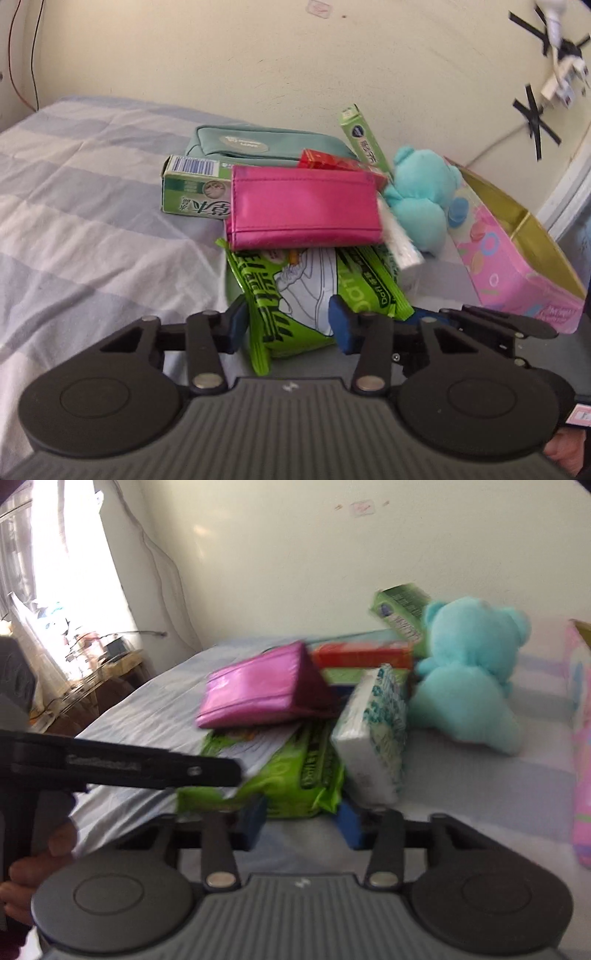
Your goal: Organize objects
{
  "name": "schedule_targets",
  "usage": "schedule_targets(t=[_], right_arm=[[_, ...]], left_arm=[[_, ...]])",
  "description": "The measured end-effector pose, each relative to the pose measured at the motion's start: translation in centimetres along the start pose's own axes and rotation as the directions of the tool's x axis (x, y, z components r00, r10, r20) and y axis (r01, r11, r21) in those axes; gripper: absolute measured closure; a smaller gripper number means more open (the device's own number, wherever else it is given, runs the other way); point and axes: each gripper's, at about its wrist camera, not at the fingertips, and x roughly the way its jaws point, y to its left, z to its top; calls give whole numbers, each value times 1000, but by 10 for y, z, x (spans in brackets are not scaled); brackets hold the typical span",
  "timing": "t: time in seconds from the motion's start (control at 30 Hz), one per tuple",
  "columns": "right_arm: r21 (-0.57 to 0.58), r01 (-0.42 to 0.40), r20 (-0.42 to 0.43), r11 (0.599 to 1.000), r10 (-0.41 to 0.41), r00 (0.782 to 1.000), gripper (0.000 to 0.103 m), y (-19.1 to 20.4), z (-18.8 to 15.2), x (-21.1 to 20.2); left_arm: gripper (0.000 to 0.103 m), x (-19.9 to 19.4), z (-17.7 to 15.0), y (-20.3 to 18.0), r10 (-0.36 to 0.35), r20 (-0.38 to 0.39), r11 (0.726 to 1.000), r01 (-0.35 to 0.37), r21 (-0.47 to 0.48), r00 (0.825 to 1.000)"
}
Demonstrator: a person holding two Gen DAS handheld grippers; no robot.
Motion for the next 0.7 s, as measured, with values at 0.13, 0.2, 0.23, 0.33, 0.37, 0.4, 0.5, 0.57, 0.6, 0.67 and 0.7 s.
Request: schedule_targets(t=[0.13, 0.2, 0.23, 0.33, 0.37, 0.4, 0.5, 0.57, 0.6, 0.67, 0.7], right_arm=[[0, 13, 18, 1000, -13, 1000, 70, 5, -13, -22], [21, 5, 29, 1000, -6, 1000, 72, 0, -19, -39], [27, 4, 39, 1000, -5, 999, 72, -2, -22, -48], [40, 23, 92, 999, -27, 995, 72, -6, -28, -78], [45, 35, 116, 998, -40, 992, 72, -9, -30, -89], [55, 49, 143, 997, -56, 988, 72, -12, -31, -100], [85, 94, 234, 992, -112, 966, 72, -24, -34, -135], [102, 133, 284, 986, -157, 946, 72, -34, -36, -155], [111, 155, 306, 982, -183, 934, 72, -41, -36, -165], [134, 198, 341, 971, -233, 911, 72, -56, -38, -181], [149, 223, 353, 963, -262, 898, 72, -65, -38, -188]], left_arm=[[54, -18, -12, -10, -32, -14, 999, 32, -5, 999], [54, -30, -15, -21, -59, -6, 998, 59, 6, 998], [55, -36, -15, -29, -69, 4, 997, 69, 21, 998], [55, -45, -9, -60, -96, 37, 991, 92, 94, 995], [55, -48, -7, -71, -111, 48, 987, 105, 119, 993], [54, -50, -5, -81, -129, 56, 983, 120, 140, 990], [54, -52, 5, -114, -191, 68, 964, 174, 203, 979], [54, -46, 12, -142, -226, 74, 947, 201, 252, 971], [54, -40, 16, -158, -243, 81, 935, 211, 285, 967], [54, -28, 21, -186, -271, 81, 915, 231, 332, 959], [54, -21, 24, -199, -286, 77, 905, 242, 351, 955]])
